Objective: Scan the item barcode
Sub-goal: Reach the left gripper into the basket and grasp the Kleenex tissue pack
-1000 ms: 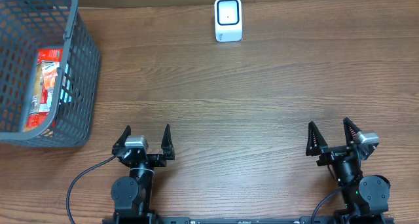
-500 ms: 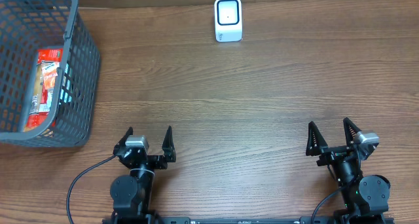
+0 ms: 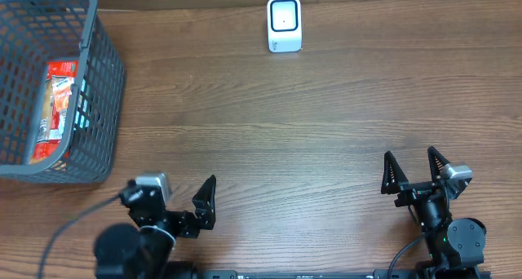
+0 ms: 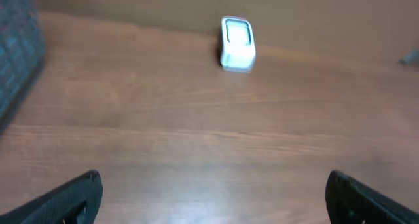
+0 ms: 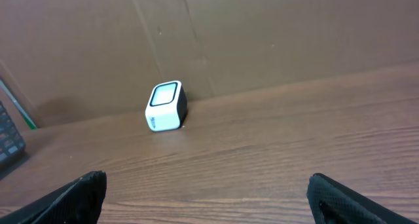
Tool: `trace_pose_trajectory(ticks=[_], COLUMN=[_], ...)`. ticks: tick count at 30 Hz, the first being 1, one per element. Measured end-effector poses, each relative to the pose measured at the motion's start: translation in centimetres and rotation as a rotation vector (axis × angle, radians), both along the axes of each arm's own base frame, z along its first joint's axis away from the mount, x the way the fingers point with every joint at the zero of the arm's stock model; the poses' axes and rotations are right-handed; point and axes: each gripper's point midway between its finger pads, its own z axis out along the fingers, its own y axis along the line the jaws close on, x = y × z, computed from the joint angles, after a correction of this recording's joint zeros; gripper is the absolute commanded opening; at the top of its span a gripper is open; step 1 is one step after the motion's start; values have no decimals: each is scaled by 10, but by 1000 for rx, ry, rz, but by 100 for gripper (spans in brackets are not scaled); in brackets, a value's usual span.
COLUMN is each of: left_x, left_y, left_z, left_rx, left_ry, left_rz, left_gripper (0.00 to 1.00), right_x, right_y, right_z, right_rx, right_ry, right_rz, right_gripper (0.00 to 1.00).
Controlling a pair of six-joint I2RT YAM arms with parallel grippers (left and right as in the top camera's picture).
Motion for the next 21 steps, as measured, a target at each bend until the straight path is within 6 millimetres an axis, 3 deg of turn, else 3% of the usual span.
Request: trace_pose_trajectory(ticks=[5,9,13,17,21], left_x=[0,12,46,82,130], left_y=[-10,-14,-14,-8,26], left_z=[25,50,80,95,112], left_rx=[1,36,52,85,150], left_ry=[270,436,493,479,406], left_rz=[-76,-140,-173,-159,-9], left_gripper=[100,100,100,100,100], right_x=[0,0,0,0,0], right_y=[0,0,0,0,0], right_z=[0,0,0,0,0], right_rx=[0,2,3,3,3], right_ry=[0,0,-1,-1,-1], right_rz=[0,0,0,0,0], right_gripper=[100,100,100,100,100])
